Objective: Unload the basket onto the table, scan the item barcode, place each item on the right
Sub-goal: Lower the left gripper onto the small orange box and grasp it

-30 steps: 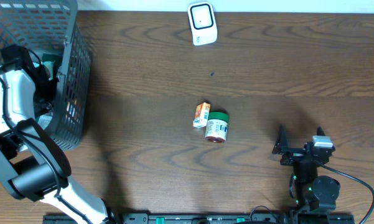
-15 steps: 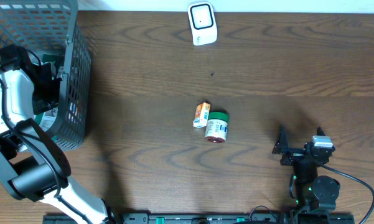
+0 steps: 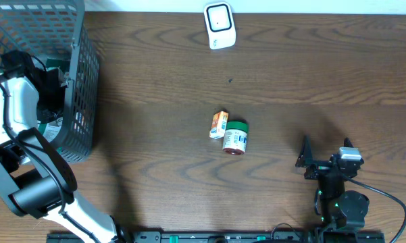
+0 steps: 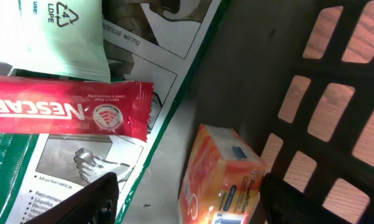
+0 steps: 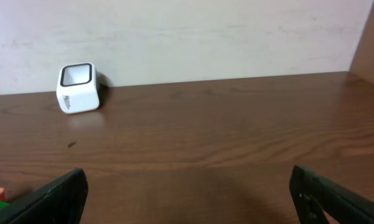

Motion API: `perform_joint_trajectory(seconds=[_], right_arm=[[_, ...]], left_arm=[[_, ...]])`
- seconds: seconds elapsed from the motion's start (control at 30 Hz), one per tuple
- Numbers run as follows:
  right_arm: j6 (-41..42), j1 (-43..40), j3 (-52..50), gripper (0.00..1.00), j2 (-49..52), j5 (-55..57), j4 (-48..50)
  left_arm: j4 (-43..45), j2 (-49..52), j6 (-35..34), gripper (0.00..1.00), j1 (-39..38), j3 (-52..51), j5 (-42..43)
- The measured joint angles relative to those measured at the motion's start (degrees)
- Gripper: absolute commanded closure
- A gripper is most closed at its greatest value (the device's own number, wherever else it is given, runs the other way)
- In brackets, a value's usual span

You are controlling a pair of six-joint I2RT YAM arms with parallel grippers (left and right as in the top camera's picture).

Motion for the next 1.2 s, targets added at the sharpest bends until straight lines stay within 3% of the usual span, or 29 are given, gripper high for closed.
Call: perform_joint_trajectory(seconds=[0.4,0.6,0.73,0.83,0.87,1.03,1.2], right_arm=[[0.0,0.0,0.0,0.01,0.0,0.0,0.0],[0.0,0.0,0.0,0.01,0.0,0.0,0.0],[0.0,0.0,0.0,0.01,0.0,0.0,0.0],[0.0,0.0,0.0,0.01,0.0,0.0,0.0],[0.0,0.0,0.0,0.01,0.0,0.0,0.0],[0.0,0.0,0.0,0.01,0.0,0.0,0.0],[0.0,0.0,0.0,0.01,0.0,0.0,0.0]], left_arm=[[1.9,0.0,-0.1,0.35,0.0,-1.9,0.0],[3.7,0.1,-1.4,0.65,0.0,-4.2,0.2],[4.1,0.1,-2.4,0.79,0.0,-4.2,0.2],[3.7,0.1,-3.5,0.81,0.0,-3.9,0.2],[3.5,0.1,-3.7,0.86,0.0,-3.6,0.2],[3.4,-1.4,-5.4,0.88,0.0,-1.7,0.0],[3.7,-9.6,-9.6,0.87,0.5,0.1,-2.2]])
